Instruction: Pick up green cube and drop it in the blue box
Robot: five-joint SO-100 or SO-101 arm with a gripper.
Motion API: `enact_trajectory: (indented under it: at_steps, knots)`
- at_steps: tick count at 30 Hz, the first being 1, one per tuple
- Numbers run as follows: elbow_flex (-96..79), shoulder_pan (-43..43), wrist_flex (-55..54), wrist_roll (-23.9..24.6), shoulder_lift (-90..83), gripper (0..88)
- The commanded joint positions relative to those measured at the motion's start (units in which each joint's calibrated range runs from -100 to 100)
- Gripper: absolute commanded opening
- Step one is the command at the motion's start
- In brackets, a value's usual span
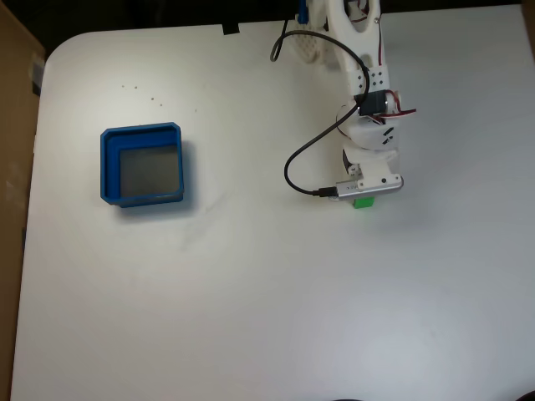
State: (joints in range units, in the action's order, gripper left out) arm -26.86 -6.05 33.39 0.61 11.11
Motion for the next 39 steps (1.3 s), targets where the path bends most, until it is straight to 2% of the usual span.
enact_trajectory:
  at_steps: [1,25,39]
  knots:
    - [3.37,0.48,0.36,-0.05,-1.29,2.4]
    - [3.19,0.63,11.89,-0.05,-20.51,2.2]
    - [3.10,7.92,13.13,-0.05,-33.89,2.2]
